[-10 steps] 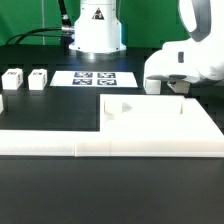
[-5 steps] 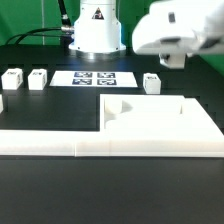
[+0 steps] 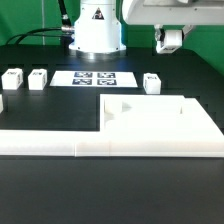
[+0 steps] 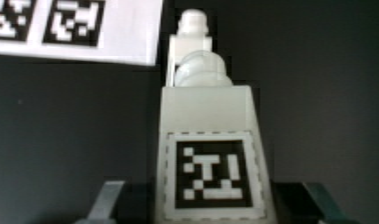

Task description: Assemble square table

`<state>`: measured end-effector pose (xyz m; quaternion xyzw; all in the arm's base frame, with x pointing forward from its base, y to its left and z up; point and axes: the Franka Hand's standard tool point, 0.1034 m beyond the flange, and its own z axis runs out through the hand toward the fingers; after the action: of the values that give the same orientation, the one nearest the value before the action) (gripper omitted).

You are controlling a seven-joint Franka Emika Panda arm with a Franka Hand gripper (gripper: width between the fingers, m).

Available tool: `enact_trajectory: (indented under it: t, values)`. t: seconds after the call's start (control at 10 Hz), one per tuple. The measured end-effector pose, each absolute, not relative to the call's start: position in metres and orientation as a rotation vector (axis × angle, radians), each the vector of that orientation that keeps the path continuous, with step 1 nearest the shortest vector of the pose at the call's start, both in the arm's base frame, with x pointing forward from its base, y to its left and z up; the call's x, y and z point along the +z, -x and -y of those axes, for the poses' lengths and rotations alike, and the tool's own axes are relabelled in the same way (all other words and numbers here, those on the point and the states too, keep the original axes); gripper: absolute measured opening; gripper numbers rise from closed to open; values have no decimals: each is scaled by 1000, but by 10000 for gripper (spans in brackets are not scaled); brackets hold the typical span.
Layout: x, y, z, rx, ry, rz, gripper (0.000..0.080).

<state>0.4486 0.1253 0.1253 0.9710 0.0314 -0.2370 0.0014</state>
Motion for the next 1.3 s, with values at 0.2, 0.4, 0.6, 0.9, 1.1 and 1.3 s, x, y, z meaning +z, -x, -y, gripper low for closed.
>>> enact_trajectory:
  t: [0.2,0.4,0.6,0.9,1.1,1.3]
  values:
    - [145,-501,-128,-548,-3131,-111,290]
    - [143,-541,-136,-224,-3200,-107,290]
    - [144,-550,-143,30,-3224,-115,290]
    - [139,-557,-140,384,-3220,-149,290]
    - [133,-578,-114,614,-3164,-220,290]
    - [134,-605,-107,829,-3112,-229,290]
